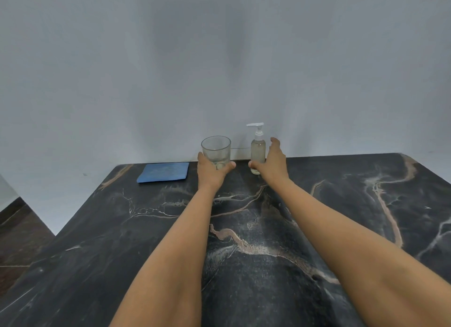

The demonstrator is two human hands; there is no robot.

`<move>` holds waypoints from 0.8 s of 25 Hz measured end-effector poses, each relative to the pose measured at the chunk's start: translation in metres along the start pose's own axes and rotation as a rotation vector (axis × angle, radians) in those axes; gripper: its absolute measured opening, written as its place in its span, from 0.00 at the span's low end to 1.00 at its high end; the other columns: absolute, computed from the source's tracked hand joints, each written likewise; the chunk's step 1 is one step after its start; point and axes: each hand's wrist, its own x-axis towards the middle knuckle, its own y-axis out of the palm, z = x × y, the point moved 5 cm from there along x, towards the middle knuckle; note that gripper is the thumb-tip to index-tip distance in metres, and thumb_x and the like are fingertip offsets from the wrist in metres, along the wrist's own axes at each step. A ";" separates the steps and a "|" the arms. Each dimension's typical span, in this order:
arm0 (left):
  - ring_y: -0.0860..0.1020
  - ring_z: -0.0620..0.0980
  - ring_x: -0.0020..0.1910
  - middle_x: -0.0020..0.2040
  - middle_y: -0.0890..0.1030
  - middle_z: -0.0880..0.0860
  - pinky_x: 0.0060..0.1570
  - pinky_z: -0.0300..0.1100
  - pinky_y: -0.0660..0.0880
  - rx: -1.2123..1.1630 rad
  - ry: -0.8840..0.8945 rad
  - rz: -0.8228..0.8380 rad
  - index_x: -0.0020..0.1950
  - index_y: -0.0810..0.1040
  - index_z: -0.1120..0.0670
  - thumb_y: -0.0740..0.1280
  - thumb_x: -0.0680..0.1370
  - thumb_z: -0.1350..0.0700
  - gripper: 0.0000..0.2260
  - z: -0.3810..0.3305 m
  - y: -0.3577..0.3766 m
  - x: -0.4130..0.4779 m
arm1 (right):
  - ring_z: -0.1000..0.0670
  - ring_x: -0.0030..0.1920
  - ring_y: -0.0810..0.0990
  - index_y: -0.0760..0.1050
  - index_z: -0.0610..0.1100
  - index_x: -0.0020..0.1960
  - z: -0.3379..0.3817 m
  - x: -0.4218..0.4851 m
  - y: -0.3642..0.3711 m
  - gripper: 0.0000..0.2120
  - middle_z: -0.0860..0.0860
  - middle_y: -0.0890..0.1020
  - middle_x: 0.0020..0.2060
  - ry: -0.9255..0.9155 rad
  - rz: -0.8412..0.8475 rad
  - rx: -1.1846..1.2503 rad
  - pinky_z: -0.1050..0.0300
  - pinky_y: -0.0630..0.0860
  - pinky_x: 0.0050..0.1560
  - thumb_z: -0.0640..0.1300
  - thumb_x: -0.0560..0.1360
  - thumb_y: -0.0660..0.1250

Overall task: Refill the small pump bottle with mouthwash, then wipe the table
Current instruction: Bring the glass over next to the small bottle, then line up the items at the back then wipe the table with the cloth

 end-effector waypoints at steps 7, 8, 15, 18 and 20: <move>0.60 0.58 0.75 0.77 0.59 0.60 0.70 0.48 0.61 0.067 -0.031 0.006 0.78 0.51 0.61 0.73 0.73 0.48 0.44 -0.014 -0.026 -0.098 | 0.43 0.67 0.69 0.60 0.38 0.72 -0.004 -0.109 -0.011 0.29 0.42 0.70 0.67 0.137 -0.027 -0.007 0.52 0.66 0.67 0.39 0.75 0.67; 0.61 0.58 0.74 0.76 0.60 0.60 0.70 0.48 0.62 0.069 -0.036 0.010 0.78 0.52 0.61 0.73 0.74 0.48 0.42 -0.016 -0.031 -0.117 | 0.44 0.67 0.69 0.61 0.38 0.72 -0.002 -0.130 -0.016 0.28 0.42 0.70 0.67 0.142 -0.023 -0.012 0.53 0.66 0.66 0.39 0.75 0.67; 0.70 0.52 0.65 0.69 0.70 0.58 0.57 0.40 0.66 0.102 -0.001 -0.012 0.72 0.64 0.60 0.69 0.77 0.49 0.29 -0.029 -0.075 -0.248 | 0.49 0.65 0.69 0.64 0.39 0.69 0.023 -0.262 -0.067 0.23 0.45 0.68 0.67 0.053 -0.002 0.013 0.64 0.65 0.59 0.39 0.77 0.64; 0.70 0.55 0.67 0.68 0.71 0.57 0.57 0.41 0.66 0.168 0.047 0.007 0.69 0.67 0.60 0.67 0.78 0.49 0.25 -0.029 -0.084 -0.301 | 0.48 0.64 0.70 0.64 0.40 0.69 0.024 -0.309 -0.092 0.22 0.45 0.69 0.66 0.034 -0.027 0.030 0.62 0.66 0.60 0.39 0.76 0.65; 0.71 0.55 0.66 0.67 0.72 0.57 0.58 0.43 0.67 0.212 0.077 0.014 0.68 0.68 0.59 0.67 0.79 0.48 0.23 -0.030 -0.084 -0.328 | 0.48 0.64 0.71 0.65 0.40 0.68 0.023 -0.335 -0.105 0.22 0.45 0.70 0.65 0.003 -0.054 0.042 0.62 0.67 0.60 0.39 0.76 0.66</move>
